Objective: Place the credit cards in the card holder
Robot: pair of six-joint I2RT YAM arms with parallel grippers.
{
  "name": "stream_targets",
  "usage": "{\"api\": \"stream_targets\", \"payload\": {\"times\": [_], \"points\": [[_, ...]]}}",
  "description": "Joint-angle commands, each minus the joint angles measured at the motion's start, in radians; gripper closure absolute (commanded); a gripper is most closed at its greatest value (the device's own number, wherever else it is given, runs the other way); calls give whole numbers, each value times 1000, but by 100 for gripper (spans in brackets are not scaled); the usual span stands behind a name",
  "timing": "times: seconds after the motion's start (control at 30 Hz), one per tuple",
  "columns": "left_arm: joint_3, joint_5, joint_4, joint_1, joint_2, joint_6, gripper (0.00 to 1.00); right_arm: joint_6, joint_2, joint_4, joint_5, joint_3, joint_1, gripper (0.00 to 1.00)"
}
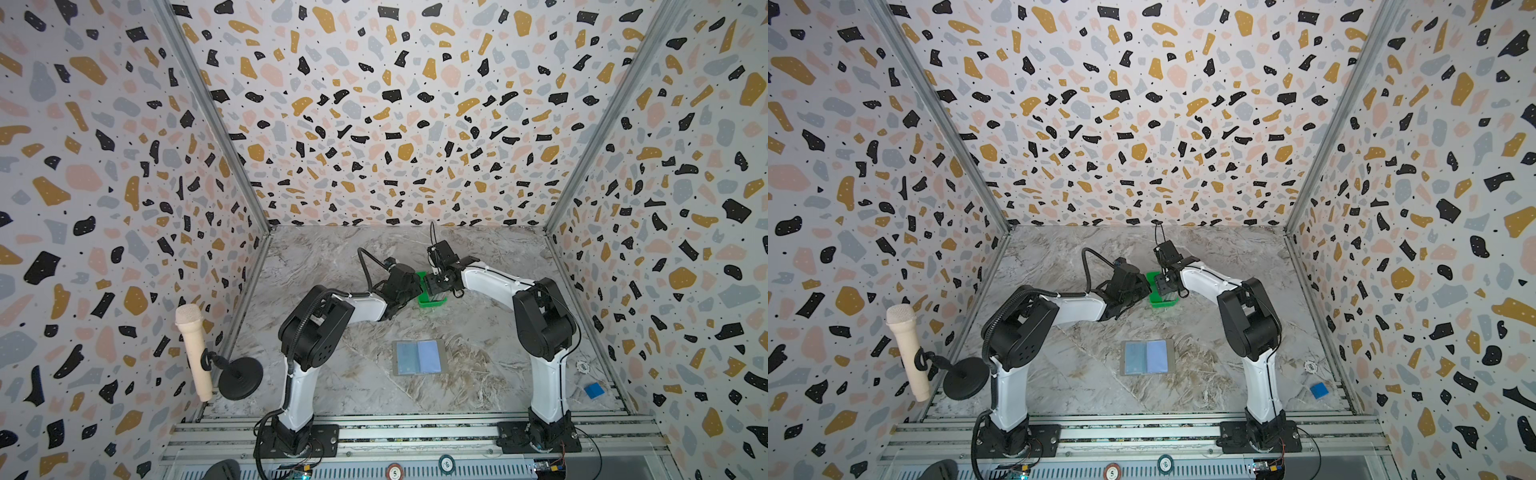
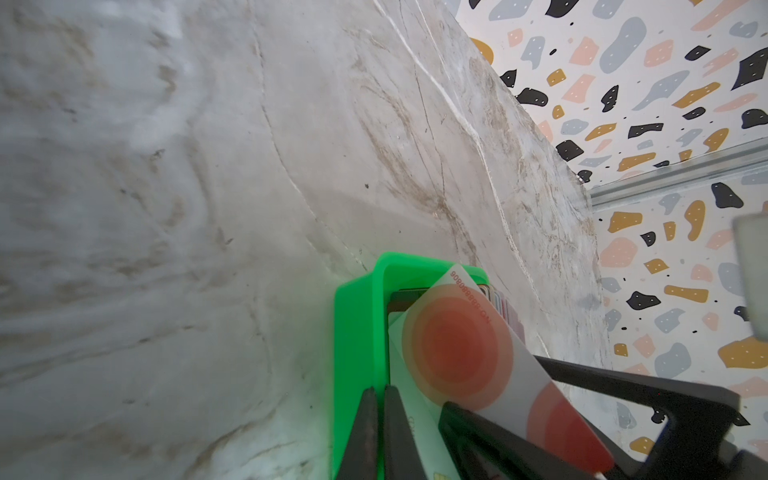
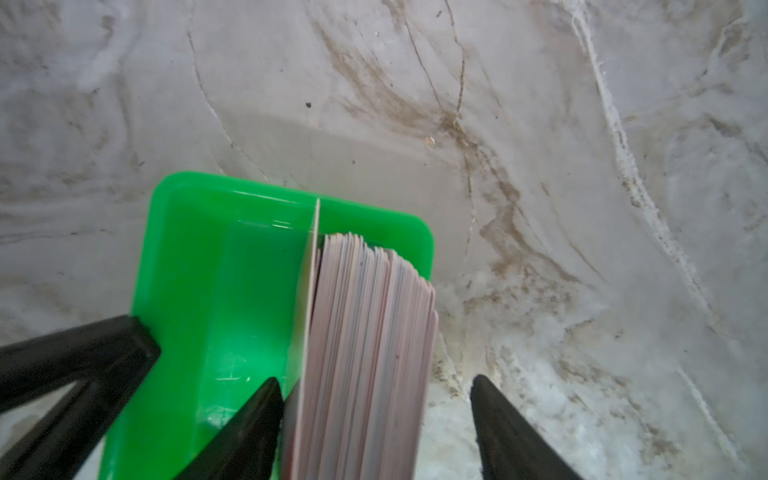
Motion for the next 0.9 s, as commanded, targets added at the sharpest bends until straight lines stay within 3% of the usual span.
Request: {"api": "stream_targets", "payload": {"times": [0.0, 0.3, 0.53, 0.57, 0.7, 0.87], "points": [[27, 5, -8, -2, -12, 1, 100, -15, -23, -41, 44, 59, 2, 30], [35, 20, -5, -3, -1, 0, 100, -46, 32, -66, 49, 127, 19, 41], [34, 29, -1, -3, 5, 0, 100, -54, 63, -71, 26, 158, 23, 56], [35, 29, -4, -3, 5, 0, 100, -55, 67, -76, 23, 163, 23, 55], [31, 34, 7, -3, 2, -7, 100, -40, 21, -31, 6, 119, 29, 26], [23, 40, 24, -3, -4, -12, 100, -32, -3, -19, -42, 98, 28, 16]]}}
